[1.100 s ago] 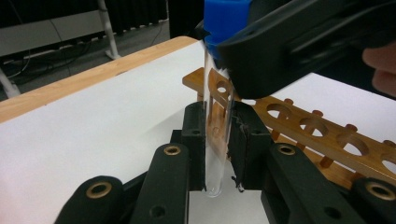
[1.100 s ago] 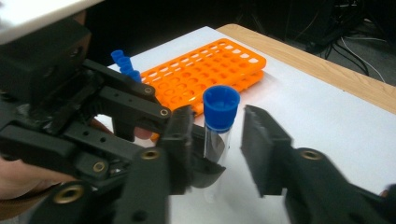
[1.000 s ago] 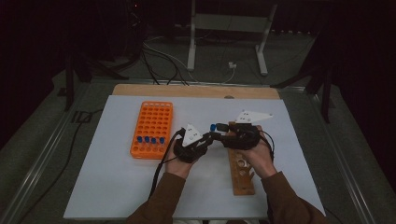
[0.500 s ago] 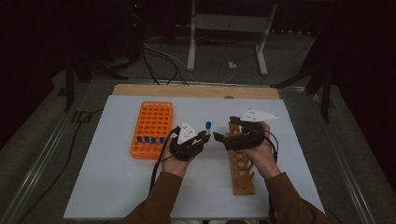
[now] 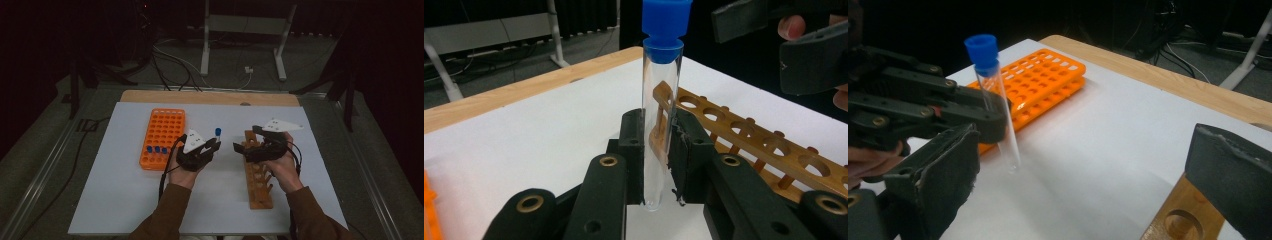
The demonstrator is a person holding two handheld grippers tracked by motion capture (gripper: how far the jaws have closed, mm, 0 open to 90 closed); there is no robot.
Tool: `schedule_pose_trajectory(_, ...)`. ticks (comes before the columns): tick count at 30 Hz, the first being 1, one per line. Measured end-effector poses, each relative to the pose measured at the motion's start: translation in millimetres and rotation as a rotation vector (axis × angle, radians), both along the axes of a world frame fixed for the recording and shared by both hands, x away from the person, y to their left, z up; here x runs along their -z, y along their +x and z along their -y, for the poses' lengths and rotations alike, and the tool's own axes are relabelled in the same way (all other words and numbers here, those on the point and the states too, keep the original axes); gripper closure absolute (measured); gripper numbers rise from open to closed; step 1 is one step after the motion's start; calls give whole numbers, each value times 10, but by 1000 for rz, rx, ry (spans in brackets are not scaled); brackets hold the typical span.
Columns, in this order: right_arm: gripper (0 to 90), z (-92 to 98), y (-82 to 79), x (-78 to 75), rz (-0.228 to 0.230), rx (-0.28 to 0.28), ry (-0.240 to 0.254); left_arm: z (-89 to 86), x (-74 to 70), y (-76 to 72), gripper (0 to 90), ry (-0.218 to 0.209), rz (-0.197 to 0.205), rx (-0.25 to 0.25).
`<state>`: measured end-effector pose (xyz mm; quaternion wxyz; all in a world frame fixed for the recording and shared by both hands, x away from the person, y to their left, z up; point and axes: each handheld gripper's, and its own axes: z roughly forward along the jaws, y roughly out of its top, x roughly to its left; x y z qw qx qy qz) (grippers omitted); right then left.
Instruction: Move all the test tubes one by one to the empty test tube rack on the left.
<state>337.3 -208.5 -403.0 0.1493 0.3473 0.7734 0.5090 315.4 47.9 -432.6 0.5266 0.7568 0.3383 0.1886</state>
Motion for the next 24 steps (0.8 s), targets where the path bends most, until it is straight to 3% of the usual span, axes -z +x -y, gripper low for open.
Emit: schedule_pose_trajectory(24,0,198,-13,70,-6,44,10,-288,-109,-60,784,-31,20,-39)
